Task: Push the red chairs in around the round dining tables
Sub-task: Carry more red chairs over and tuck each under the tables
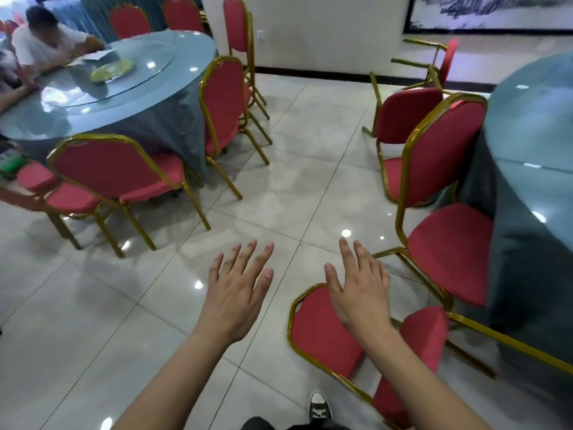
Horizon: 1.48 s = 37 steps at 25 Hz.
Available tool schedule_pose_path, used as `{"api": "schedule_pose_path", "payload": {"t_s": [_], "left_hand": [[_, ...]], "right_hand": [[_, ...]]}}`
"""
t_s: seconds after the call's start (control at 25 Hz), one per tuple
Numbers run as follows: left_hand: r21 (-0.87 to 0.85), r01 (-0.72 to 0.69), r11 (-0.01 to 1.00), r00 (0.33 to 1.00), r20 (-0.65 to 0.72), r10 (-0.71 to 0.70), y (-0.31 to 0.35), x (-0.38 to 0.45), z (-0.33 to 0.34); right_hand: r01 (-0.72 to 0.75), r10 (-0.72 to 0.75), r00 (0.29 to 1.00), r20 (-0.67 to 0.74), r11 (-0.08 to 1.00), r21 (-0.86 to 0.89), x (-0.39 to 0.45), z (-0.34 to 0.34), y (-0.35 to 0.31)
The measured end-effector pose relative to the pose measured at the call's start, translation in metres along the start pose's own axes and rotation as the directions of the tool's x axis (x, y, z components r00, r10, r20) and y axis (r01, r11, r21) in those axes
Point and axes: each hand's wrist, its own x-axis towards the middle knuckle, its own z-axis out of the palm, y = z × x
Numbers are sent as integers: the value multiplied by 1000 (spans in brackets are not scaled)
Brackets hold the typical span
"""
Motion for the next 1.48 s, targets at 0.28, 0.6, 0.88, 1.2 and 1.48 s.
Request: {"api": "schedule_pose_path", "payload": {"t_s": [0.28,0.6,0.88,1.2,1.48], "left_hand": [[-4,-308,951,949,66,307,24,103,16],[-40,-696,717,696,207,687,46,221,35],[-73,-901,427,384,323,865,28,289,45],[-169,-972,162,78,418,905,4,279,91],[-207,-969,133,27,448,894,-61,261,133]], "right_hand": [[-257,250,962,-112,965,-54,28,-5,31],[-628,593,749,-294,778,-32,42,13,25],[-856,828,434,-355,502,122,41,63,-46],[-951,956,120,-267,188,246,5,138,-122],[-939,965,-25,-262,68,338,-25,210,-152]]}}
